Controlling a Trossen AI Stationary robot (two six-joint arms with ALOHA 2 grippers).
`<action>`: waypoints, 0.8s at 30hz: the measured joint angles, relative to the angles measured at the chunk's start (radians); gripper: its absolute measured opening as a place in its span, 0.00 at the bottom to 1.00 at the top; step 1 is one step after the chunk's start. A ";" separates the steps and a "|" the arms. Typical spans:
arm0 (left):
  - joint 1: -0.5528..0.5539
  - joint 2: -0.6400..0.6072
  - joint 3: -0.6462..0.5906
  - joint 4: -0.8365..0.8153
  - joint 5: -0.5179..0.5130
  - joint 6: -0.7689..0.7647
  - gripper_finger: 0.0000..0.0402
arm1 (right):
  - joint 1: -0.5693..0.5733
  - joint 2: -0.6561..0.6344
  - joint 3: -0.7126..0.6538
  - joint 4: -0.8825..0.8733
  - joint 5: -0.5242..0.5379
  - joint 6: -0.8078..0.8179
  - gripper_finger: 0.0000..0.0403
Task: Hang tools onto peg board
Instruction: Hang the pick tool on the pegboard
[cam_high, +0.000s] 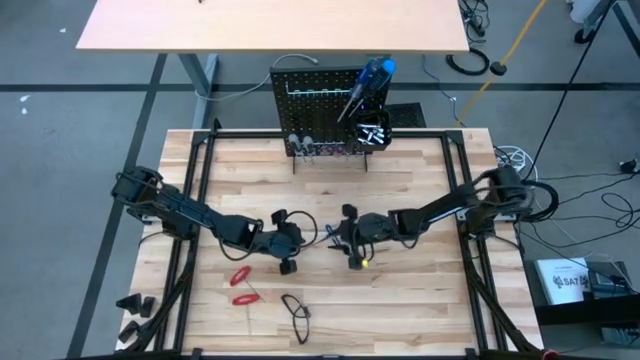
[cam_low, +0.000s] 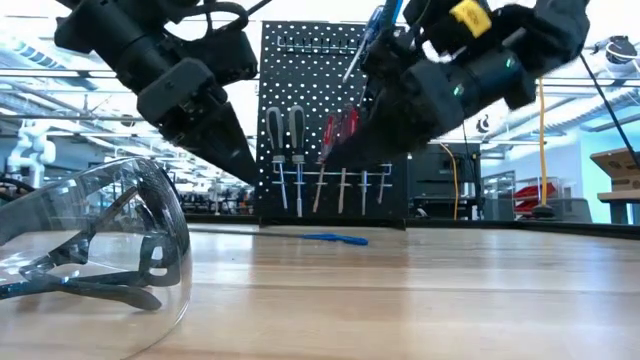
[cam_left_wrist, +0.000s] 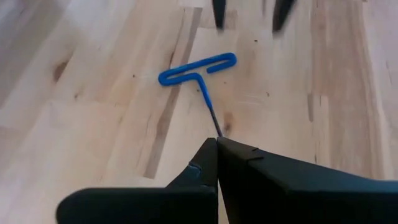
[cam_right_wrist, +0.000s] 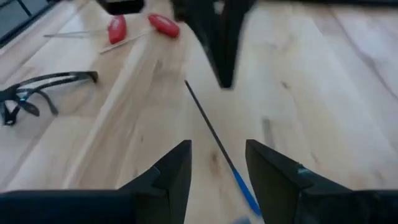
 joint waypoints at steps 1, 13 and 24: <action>0.000 0.000 0.000 0.000 0.006 0.000 0.00 | 0.004 0.030 0.000 0.050 0.000 -0.026 0.35; -0.007 0.110 0.000 0.005 0.087 -0.168 0.16 | -0.010 0.092 0.000 0.158 0.026 -0.002 0.35; -0.007 0.205 0.005 0.024 0.094 -0.208 0.23 | -0.013 0.092 0.022 0.120 0.023 -0.080 0.35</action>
